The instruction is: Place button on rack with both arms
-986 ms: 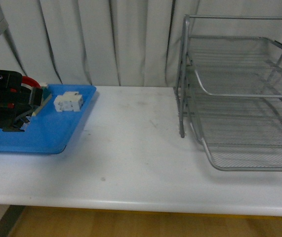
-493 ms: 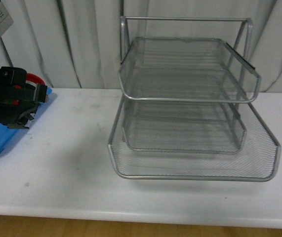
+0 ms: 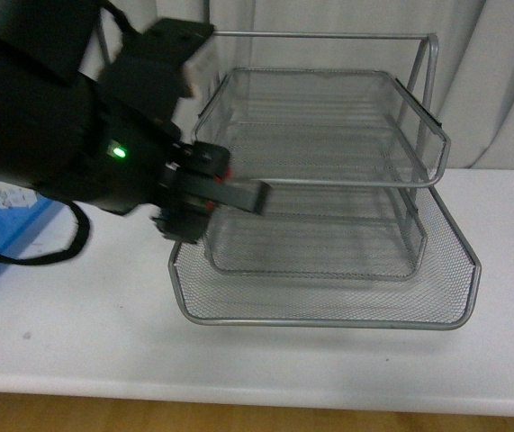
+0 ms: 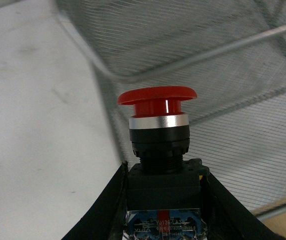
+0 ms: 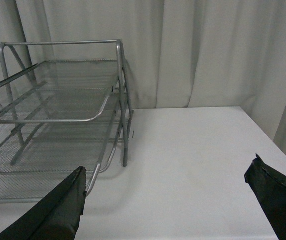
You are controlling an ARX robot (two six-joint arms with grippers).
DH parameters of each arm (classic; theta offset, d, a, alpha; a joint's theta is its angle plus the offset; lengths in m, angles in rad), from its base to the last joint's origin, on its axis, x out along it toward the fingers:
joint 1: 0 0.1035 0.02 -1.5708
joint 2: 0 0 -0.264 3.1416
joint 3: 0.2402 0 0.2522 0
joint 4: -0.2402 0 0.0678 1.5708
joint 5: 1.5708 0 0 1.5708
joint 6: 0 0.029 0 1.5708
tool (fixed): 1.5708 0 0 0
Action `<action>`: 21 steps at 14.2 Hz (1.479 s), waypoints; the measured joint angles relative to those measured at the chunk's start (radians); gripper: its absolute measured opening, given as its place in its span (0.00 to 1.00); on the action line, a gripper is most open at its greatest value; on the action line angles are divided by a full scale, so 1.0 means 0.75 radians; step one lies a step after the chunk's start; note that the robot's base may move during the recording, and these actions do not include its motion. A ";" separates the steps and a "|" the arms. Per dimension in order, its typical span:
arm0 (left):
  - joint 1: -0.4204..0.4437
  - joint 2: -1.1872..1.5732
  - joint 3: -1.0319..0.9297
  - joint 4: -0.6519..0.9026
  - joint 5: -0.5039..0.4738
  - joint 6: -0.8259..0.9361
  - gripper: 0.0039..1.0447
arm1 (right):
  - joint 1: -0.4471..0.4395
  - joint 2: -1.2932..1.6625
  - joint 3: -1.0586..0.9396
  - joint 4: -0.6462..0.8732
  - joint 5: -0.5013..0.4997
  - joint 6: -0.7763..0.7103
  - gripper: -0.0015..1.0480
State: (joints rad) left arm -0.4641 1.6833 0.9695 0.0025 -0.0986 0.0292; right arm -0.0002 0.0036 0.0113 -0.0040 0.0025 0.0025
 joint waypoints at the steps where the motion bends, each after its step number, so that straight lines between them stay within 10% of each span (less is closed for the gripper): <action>1: -0.047 0.048 0.022 -0.004 0.018 0.005 0.33 | 0.000 0.000 0.000 0.000 0.000 0.000 0.94; 12: -0.158 0.586 0.667 -0.274 0.005 -0.004 0.35 | 0.000 0.000 0.000 0.000 0.000 0.000 0.94; 17: -0.174 0.531 0.623 -0.253 0.076 -0.099 0.94 | 0.000 0.000 0.000 0.000 0.000 -0.001 0.94; 21: -0.133 0.231 0.393 -0.110 0.082 -0.102 0.94 | 0.000 0.000 0.000 -0.001 0.000 0.000 0.94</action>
State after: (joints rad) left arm -0.5636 1.8568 1.2644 -0.0799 -0.0372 -0.0475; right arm -0.0002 0.0036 0.0113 -0.0044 0.0025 0.0025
